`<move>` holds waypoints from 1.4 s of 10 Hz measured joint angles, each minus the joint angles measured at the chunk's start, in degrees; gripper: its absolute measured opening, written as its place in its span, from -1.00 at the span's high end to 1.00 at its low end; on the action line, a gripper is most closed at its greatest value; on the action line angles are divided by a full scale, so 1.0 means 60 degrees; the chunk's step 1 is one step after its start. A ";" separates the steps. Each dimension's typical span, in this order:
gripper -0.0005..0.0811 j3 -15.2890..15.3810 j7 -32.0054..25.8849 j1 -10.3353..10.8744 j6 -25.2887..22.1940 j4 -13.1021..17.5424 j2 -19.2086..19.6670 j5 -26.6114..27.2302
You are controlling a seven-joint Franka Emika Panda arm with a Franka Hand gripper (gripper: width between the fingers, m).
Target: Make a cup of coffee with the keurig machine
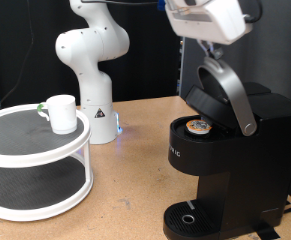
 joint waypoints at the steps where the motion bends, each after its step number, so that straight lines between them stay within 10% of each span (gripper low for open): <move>1: 0.98 -0.0042 0.0000 -0.0156 0.0004 -0.0098 -0.0004 -0.0308; 14: 0.98 -0.0273 -0.0912 -0.0651 0.1620 -0.1979 0.0088 -0.1056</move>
